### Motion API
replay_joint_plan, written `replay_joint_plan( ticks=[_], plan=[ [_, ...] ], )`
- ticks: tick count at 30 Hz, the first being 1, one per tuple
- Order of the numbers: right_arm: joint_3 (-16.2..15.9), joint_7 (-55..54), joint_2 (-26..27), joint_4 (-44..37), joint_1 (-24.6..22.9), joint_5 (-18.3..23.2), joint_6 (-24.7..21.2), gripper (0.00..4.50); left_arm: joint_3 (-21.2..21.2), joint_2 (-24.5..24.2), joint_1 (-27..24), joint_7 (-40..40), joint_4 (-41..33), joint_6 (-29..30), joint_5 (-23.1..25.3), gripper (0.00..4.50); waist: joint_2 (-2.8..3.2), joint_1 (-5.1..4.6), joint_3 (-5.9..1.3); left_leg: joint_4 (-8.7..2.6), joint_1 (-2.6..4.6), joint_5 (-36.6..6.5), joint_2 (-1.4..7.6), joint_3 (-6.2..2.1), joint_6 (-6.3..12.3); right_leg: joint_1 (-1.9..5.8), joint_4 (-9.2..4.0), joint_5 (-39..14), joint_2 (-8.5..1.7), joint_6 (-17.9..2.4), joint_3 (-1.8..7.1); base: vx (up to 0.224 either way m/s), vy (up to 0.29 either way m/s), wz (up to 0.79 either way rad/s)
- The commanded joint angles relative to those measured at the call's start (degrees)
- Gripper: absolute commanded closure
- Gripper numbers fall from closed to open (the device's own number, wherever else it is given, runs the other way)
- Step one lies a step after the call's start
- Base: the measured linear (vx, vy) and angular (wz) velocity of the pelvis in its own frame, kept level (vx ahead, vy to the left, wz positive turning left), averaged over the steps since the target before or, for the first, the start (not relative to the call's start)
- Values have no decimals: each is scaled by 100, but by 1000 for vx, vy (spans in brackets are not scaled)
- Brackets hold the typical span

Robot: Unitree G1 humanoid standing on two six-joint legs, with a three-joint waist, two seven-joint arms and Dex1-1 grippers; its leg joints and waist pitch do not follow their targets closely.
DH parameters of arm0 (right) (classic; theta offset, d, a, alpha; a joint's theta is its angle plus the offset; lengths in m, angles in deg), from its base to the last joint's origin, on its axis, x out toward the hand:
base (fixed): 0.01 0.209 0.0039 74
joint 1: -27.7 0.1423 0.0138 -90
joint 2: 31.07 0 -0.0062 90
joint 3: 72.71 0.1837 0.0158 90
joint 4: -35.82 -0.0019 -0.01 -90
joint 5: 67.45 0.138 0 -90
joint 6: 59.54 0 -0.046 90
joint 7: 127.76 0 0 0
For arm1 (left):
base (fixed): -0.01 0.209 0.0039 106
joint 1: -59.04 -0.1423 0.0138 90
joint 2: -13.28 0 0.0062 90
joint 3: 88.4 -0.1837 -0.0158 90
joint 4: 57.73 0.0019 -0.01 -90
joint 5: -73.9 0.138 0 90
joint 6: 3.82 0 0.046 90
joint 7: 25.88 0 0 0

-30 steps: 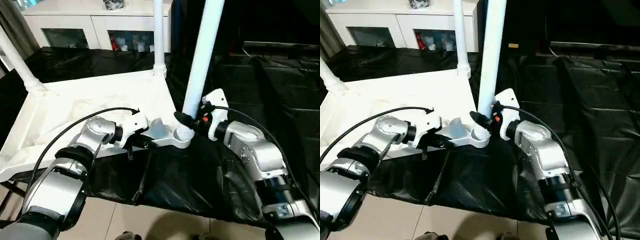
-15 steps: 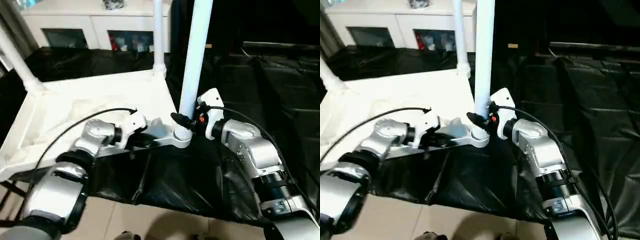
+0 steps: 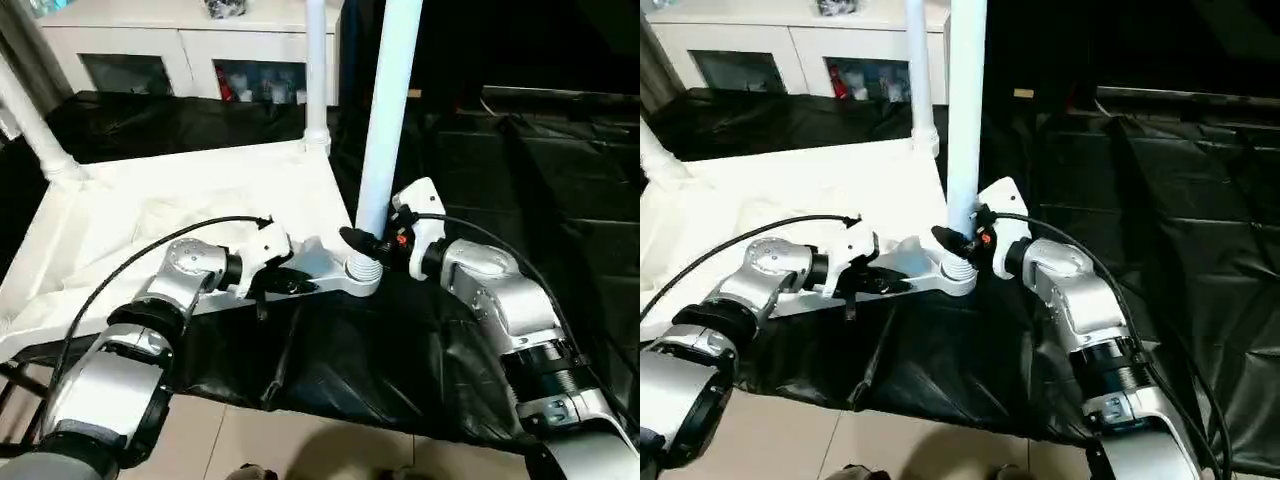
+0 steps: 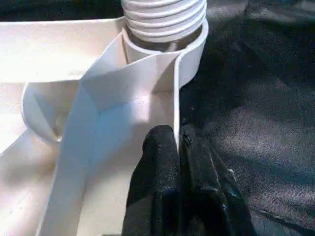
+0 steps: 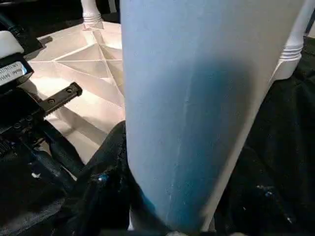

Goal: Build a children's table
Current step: Insert table leg to table base

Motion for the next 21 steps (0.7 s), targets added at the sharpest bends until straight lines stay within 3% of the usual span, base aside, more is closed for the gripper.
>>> replay_joint_plan(
  ticks=[1,12,16,21],
  plan=[
    [-37,30,23,85,157,-79,111,263,-92,-104,-73,-26,24,108,109,450,-93,19,-456,-411,131,-1628,166,-91,104,277,-447,-1635,-255,-1372,173,0,0,0],
    [-137,276,83,331,186,-60,161,263,47,-78,-86,-203,-178,97,-61,450,-98,25,-461,-412,132,-1641,173,-88,92,279,-433,-1518,-255,-1444,172,0,0,0],
    [-13,158,193,672,233,-72,382,263,81,-61,-125,-338,-252,124,-119,450,-86,22,-459,-412,133,-1670,173,-89,91,277,-429,-1516,-261,-1479,168,0,0,0],
    [174,116,206,675,-42,30,611,263,109,-49,-133,-163,-304,137,-125,450,-99,25,-454,-419,146,-1731,182,-83,85,268,-435,-1509,-257,-1490,174,0,0,0]
  ],
)
